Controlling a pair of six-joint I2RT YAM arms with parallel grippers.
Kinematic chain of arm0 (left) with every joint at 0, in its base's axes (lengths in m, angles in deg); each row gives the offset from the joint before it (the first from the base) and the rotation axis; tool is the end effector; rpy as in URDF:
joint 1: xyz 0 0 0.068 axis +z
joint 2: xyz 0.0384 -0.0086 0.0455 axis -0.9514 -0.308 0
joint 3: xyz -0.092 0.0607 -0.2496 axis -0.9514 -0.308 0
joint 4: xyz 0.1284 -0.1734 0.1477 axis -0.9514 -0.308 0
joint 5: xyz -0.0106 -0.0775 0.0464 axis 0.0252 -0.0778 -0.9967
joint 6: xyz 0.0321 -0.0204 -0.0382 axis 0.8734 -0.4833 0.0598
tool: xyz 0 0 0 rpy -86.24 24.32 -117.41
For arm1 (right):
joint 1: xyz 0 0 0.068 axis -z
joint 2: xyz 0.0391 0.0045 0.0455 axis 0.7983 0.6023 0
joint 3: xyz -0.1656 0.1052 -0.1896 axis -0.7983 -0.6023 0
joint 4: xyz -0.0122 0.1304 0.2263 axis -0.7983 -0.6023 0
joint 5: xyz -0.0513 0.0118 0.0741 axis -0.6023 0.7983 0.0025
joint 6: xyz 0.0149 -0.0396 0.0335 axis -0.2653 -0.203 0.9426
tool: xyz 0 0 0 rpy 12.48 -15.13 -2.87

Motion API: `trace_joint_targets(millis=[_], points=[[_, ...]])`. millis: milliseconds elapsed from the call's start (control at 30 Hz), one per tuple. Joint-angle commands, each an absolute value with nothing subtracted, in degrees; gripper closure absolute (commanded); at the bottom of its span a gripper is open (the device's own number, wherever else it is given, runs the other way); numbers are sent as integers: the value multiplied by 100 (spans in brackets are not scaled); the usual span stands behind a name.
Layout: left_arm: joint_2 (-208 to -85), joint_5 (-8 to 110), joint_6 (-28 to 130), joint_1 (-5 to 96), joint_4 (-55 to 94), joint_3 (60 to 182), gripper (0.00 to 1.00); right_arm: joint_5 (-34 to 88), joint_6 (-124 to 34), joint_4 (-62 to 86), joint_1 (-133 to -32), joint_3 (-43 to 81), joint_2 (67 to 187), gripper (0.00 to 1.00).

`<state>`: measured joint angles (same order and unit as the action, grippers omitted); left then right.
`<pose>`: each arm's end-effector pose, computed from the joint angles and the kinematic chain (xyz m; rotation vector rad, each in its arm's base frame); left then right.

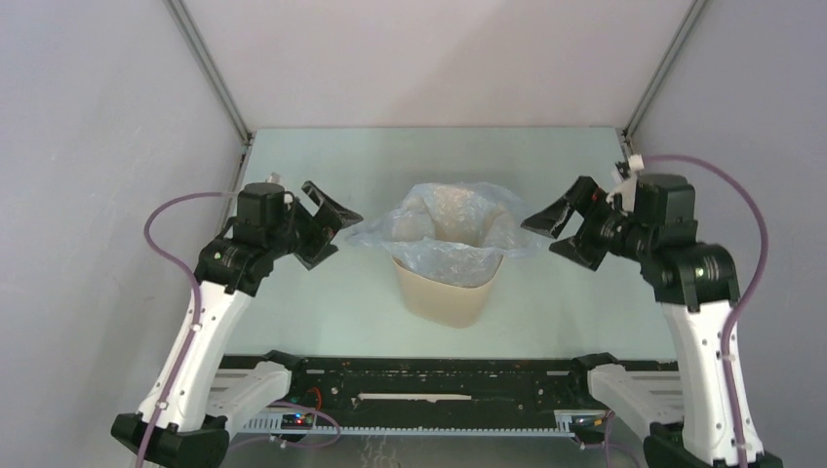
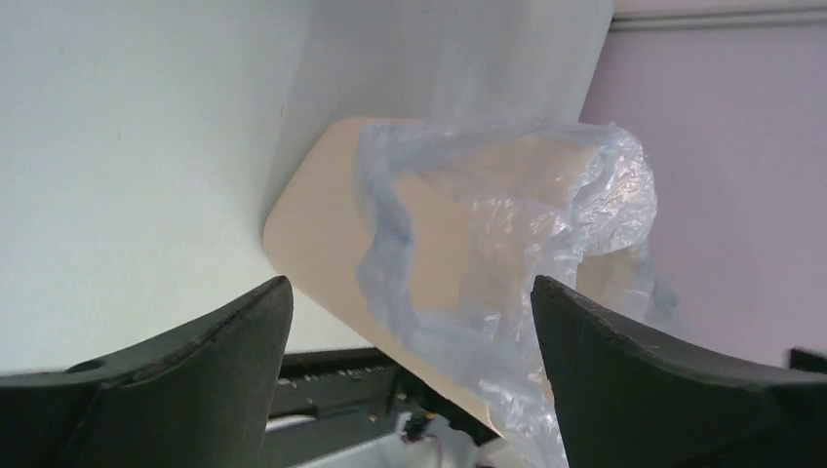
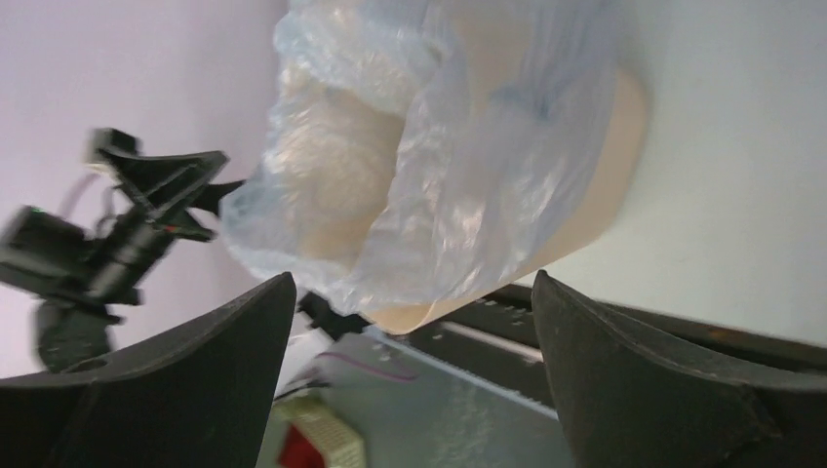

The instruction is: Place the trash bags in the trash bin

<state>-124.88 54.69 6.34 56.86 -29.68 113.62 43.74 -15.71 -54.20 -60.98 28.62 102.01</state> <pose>0.1734 -0.0548 0.3674 -0.7039 2.2359 -0.8860 0.1386 0.0343 0.4389 0.3224 2.2876 0.8801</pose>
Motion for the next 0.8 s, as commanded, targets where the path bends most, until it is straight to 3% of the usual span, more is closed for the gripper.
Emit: trace_joint_targets(millis=[0,233,300,367,433,500,767], points=[[-12170,5312,-765,5730,-4056,11624,4,4866,903,-3898,-6178,1839,9190,0],[-11817,6309,-2290,5647,-3184,11080,8,4353,1994,-4036,-6380,1577,9023,0],[-11740,6356,-2523,5565,-2731,10769,19,4375,2191,-4238,-6485,1577,9113,0],[-11694,6303,-2573,5516,-2580,10641,31,4089,2246,-4419,-6687,1577,9160,12],[-11660,6262,-2553,5466,-2556,10584,34,3832,2242,-4560,-6824,1577,9196,29],[-11683,6343,-2430,5442,-2494,10518,35,3737,2248,-4545,-6910,1553,9251,38],[-11801,6700,-1726,5387,-2449,10449,56,3838,2554,-4420,-7259,1272,9483,33]])
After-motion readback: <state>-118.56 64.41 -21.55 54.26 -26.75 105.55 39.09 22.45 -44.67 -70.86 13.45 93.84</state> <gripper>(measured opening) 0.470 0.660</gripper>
